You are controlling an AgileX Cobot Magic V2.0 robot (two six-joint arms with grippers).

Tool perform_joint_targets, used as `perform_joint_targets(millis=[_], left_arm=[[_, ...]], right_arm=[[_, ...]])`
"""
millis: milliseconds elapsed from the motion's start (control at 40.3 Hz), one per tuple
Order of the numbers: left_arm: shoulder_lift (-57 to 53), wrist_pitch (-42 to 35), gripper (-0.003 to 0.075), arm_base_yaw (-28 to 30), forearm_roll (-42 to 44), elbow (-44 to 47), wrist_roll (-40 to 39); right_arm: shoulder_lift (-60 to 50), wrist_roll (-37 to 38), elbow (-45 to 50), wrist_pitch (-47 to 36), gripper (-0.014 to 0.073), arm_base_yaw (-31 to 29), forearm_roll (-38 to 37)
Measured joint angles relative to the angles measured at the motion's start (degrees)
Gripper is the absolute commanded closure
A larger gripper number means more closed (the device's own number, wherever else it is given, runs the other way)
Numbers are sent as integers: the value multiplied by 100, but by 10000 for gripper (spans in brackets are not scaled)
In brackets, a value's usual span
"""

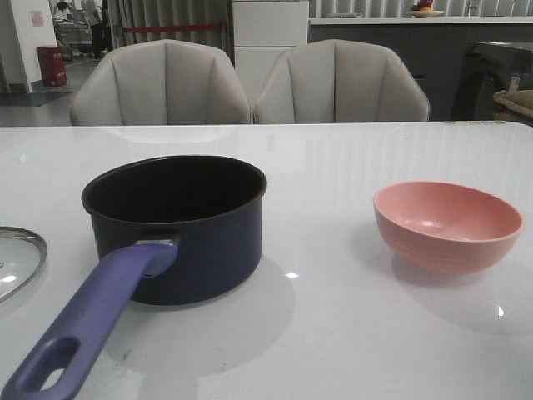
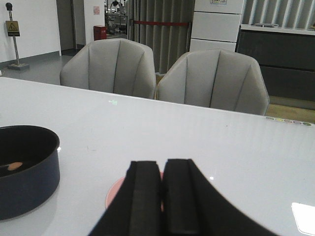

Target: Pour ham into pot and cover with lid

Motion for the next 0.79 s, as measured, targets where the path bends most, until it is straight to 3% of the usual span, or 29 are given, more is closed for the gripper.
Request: perform_joint_targets(millis=[372, 794], left_arm=[[2770, 1659, 61, 761, 8, -1634, -559], [5170, 2924, 61, 808, 156, -3336, -559]], right_arm=[[0, 0, 0, 0, 444, 0, 0], [0, 0, 0, 0, 444, 0, 0]])
